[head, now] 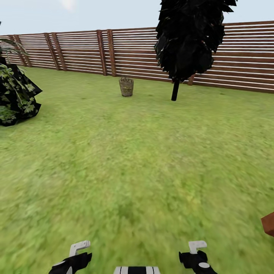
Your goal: Take the three Easter eggs out of the wicker basket on the lawn in the garden, then place them on the lawn next to a single tree (choose any tree) so that all three eggs are next to the same tree and none are left in the basket.
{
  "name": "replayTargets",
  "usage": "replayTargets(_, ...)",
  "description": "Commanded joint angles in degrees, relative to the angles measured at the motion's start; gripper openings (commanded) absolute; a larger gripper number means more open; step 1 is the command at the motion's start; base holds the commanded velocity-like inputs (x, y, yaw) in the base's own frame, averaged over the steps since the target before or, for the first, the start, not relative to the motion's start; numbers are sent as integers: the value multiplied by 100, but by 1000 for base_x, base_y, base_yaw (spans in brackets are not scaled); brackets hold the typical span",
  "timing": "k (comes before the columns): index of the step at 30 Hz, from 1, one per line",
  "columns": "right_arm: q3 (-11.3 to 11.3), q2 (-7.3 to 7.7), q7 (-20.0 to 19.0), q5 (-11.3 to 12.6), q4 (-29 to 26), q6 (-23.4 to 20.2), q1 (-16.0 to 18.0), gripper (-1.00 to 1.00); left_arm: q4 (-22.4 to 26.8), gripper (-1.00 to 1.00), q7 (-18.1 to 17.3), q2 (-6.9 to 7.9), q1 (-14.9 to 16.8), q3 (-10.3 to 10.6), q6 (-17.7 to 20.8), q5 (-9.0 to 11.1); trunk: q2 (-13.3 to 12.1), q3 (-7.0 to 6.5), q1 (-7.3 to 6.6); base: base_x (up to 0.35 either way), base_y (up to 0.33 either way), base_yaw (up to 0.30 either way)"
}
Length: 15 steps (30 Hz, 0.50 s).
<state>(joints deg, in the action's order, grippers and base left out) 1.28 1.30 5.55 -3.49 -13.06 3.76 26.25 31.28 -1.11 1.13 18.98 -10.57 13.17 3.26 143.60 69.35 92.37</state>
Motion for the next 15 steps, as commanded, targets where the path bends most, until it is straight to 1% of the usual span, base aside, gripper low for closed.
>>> replayTargets(1, 13, 1, 25, -37, 5, 11, 3, 100, 10, 100, -12, -2, 1, -16, 36, 34, 1, 4, 2, 323, 0, 27)
replayTargets(12, 13, 2, 25, -29, 5, 9, 3, 100, 10, 100, -12, -3, 1, -16, 35, 34, 1, 4, 2, 323, 0, 3)
replayTargets(15, 13, 2, 25, -29, 5, 10, 3, 100, 23, 100, -12, -6, 1, -16, 29, 34, 1, 4, 2, 188, 0, 0)
